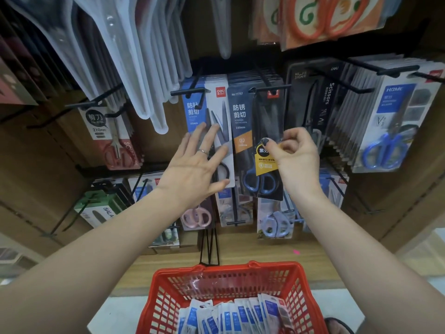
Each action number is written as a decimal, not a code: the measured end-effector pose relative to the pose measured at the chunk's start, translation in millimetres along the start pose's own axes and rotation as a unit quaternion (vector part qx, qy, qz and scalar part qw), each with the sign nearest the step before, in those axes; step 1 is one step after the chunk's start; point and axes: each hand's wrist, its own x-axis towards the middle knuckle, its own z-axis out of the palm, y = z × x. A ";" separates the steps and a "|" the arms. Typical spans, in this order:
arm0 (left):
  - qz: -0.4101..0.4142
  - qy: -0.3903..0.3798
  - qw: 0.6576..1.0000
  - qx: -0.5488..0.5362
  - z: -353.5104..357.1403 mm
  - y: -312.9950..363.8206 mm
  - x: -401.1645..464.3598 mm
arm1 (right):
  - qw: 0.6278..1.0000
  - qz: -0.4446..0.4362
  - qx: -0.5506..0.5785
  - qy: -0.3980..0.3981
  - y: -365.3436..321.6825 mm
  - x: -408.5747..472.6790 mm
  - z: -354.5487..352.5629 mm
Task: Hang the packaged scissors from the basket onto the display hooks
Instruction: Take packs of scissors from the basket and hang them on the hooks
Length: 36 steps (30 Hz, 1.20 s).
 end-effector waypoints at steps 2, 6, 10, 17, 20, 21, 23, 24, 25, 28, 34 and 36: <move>0.000 0.003 1.000 0.001 0.4 -0.5 -1.1 | 0.998 -0.035 -0.041 0.024 -0.8 -3.2 0.5; -0.008 0.004 1.000 0.006 1.7 1.9 -4.9 | 0.989 -0.079 -0.119 0.049 -0.5 -5.2 1.6; -0.016 -0.009 1.000 0.000 0.8 11.3 -13.1 | 0.978 -0.084 -0.185 0.056 -0.5 -8.5 0.8; 0.020 0.033 0.998 -0.052 13.9 40.2 -76.5 | 0.970 -0.111 -0.215 0.024 0.1 -61.6 6.3; 0.060 0.063 0.991 -0.103 38.0 58.1 -117.4 | 0.953 -0.170 -0.236 -0.080 11.2 -104.5 10.8; 0.068 0.055 0.989 -0.117 48.2 64.9 -131.2 | 0.946 -0.180 -0.245 -0.112 19.9 -118.9 10.6; 0.065 0.001 0.986 -0.157 71.2 78.6 -155.4 | 0.939 -0.146 -0.263 -0.169 44.6 -147.5 8.6; 0.052 -0.049 0.980 -0.183 83.9 86.1 -165.6 | 0.933 -0.095 -0.280 -0.205 59.0 -160.9 8.4; 0.032 -0.110 0.971 -0.210 97.5 93.9 -174.3 | 0.916 -0.026 -0.309 -0.255 75.7 -172.1 8.6; -0.048 -0.303 0.911 -0.275 143.6 116.5 -193.1 | 0.785 0.180 -0.417 -0.421 133.2 -198.0 4.2; -0.071 -0.580 0.695 -0.418 204.5 158.9 -219.8 | 0.702 0.399 -0.478 -0.346 227.9 -259.3 -47.6; 0.003 -0.639 0.662 -0.391 211.0 171.6 -231.4 | 0.696 0.433 -0.467 -0.333 238.8 -269.3 -51.0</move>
